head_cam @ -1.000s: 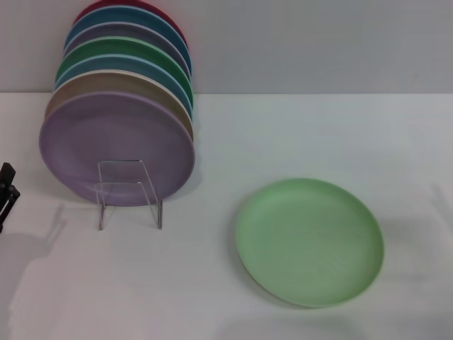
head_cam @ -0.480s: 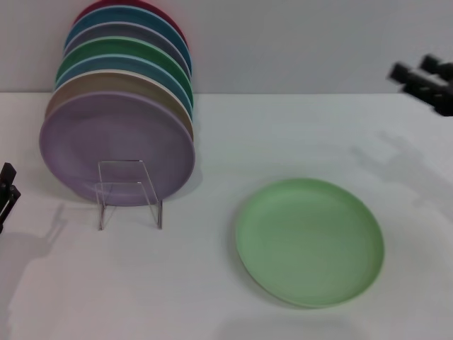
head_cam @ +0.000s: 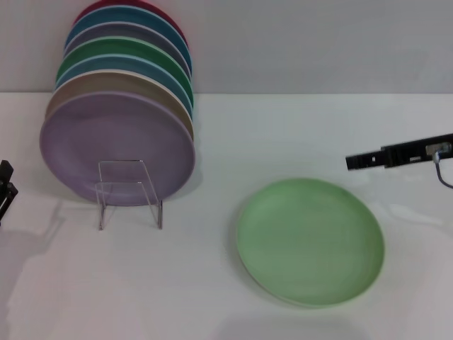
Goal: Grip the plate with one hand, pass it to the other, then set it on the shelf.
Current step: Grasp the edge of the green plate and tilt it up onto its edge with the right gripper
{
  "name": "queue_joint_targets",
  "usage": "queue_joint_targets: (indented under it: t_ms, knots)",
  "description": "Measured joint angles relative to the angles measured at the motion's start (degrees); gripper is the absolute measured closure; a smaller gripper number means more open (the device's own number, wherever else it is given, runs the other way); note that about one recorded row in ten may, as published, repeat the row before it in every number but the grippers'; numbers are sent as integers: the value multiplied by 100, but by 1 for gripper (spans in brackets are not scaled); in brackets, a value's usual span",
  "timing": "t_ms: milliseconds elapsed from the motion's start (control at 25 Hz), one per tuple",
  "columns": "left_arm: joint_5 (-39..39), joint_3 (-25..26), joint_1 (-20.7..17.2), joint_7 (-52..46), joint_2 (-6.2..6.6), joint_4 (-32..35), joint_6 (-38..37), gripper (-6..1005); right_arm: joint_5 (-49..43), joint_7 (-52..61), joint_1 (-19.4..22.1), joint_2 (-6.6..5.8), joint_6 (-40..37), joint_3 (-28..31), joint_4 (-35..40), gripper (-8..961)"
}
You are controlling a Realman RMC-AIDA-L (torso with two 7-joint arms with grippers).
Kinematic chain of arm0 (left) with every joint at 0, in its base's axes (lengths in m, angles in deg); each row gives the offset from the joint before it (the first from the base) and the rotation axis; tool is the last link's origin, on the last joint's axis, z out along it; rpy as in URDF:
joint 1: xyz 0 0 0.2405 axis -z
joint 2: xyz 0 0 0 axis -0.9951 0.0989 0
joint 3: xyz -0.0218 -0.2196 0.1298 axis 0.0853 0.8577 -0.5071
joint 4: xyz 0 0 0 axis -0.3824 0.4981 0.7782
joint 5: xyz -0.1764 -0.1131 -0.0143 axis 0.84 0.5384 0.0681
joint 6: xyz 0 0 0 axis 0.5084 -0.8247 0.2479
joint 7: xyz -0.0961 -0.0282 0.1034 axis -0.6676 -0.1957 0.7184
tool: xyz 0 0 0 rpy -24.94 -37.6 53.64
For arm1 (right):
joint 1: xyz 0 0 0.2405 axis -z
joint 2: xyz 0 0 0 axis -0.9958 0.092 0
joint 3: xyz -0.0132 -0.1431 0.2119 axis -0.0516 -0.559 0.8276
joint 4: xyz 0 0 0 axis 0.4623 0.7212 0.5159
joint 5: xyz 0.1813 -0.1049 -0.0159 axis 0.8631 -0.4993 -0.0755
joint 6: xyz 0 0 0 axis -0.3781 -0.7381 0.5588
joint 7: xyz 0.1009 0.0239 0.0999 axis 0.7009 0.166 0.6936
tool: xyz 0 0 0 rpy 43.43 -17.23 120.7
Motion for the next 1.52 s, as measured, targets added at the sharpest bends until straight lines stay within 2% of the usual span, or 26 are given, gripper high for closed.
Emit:
queue_joint_targets:
  t_ms: [160, 360, 720, 960, 1520]
  knots:
    - [0, 3, 18, 68, 8, -33, 87, 140, -689, 288, -291, 14, 271, -155, 155, 196]
    - [7, 10, 50, 223, 12, -47, 234, 140, -970, 476, -454, 8, 281, -423, 452, 206]
    - [9, 81, 57, 224, 12, -59, 247, 139, -1053, 528, -651, 19, 122, -553, 940, 224]
    - [9, 135, 99, 224, 12, -57, 248, 140, -1501, 812, -713, 23, -136, -939, 1073, 235]
    - [8, 152, 123, 224, 12, -52, 248, 139, -1510, 907, -942, 34, -228, -1091, 1428, 262]
